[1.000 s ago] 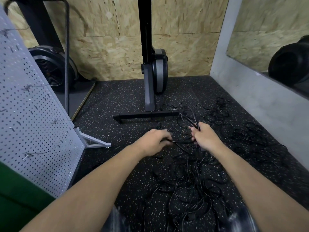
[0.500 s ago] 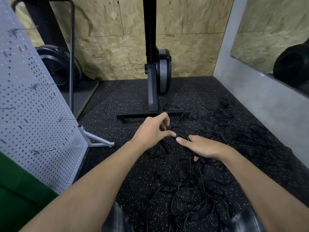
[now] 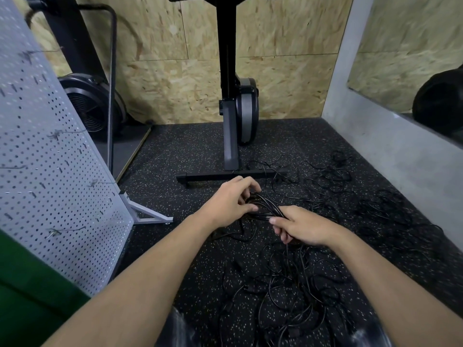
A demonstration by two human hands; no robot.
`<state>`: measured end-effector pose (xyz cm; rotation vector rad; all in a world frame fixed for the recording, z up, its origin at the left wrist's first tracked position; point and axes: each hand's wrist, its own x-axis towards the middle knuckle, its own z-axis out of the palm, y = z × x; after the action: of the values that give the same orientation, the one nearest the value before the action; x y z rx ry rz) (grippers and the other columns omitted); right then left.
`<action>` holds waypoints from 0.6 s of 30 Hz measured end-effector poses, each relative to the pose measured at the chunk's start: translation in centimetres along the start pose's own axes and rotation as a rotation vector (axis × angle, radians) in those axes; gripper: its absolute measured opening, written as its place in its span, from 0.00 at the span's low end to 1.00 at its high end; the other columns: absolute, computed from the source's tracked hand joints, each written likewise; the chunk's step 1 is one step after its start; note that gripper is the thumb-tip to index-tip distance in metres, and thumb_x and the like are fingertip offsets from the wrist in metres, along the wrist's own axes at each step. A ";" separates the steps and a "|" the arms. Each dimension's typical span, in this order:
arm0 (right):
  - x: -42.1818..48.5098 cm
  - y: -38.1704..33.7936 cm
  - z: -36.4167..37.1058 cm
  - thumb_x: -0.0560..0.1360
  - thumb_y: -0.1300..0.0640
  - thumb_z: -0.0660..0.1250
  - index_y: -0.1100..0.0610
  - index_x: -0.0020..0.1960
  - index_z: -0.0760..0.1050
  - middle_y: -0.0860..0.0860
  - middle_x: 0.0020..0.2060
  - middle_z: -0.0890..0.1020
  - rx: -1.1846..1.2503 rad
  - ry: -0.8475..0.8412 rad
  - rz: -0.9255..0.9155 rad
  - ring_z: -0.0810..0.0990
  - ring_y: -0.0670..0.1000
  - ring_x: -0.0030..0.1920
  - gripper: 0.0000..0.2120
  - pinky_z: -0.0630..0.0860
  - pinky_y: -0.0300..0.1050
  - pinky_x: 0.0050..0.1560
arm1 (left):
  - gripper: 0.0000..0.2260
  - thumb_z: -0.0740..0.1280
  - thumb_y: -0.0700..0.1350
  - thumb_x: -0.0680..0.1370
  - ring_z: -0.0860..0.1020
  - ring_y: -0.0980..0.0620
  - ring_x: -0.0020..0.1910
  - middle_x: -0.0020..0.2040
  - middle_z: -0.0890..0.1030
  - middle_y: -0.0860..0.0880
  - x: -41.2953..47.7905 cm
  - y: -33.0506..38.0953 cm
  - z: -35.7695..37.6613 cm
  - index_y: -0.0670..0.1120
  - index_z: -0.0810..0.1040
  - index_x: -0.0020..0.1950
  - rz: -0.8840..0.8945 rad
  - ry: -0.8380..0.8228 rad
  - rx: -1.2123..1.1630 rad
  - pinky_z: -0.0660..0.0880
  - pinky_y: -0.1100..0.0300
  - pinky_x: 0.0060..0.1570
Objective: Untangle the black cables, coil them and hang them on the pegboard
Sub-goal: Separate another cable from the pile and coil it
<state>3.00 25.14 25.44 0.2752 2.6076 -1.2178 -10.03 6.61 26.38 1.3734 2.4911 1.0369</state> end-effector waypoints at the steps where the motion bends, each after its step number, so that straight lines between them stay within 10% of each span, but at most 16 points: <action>1: 0.1 0.0 -0.1 0.86 0.53 0.60 0.60 0.54 0.74 0.50 0.42 0.82 0.021 -0.006 0.000 0.83 0.50 0.41 0.11 0.84 0.56 0.53 | 0.16 0.78 0.46 0.75 0.79 0.57 0.43 0.50 0.74 0.54 0.0 -0.1 -0.1 0.53 0.80 0.61 0.005 -0.002 0.025 0.80 0.59 0.50; 8: -0.1 0.1 -1.2 0.86 0.54 0.60 0.62 0.56 0.76 0.51 0.42 0.77 0.038 -0.002 -0.006 0.80 0.48 0.41 0.11 0.83 0.46 0.49 | 0.16 0.70 0.57 0.81 0.80 0.50 0.49 0.55 0.79 0.52 0.4 0.7 -0.1 0.51 0.83 0.64 0.035 0.071 0.358 0.78 0.51 0.50; 12: -0.2 0.5 -1.2 0.86 0.53 0.60 0.54 0.54 0.78 0.49 0.42 0.78 -0.022 0.032 -0.045 0.81 0.46 0.42 0.10 0.83 0.50 0.55 | 0.10 0.65 0.49 0.85 0.82 0.43 0.45 0.46 0.83 0.46 0.7 0.7 0.6 0.44 0.81 0.55 0.025 -0.067 0.412 0.80 0.45 0.47; 18: -0.4 1.1 -1.7 0.85 0.55 0.64 0.51 0.52 0.82 0.48 0.45 0.84 0.038 0.048 -0.074 0.83 0.50 0.49 0.08 0.77 0.52 0.59 | 0.15 0.64 0.36 0.84 0.83 0.52 0.57 0.58 0.85 0.46 0.8 0.2 0.0 0.48 0.80 0.68 -0.031 -0.077 0.244 0.81 0.52 0.55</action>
<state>3.41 27.12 25.84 0.2200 2.6593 -1.3023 -10.32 7.31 26.67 1.4009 2.6405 0.6775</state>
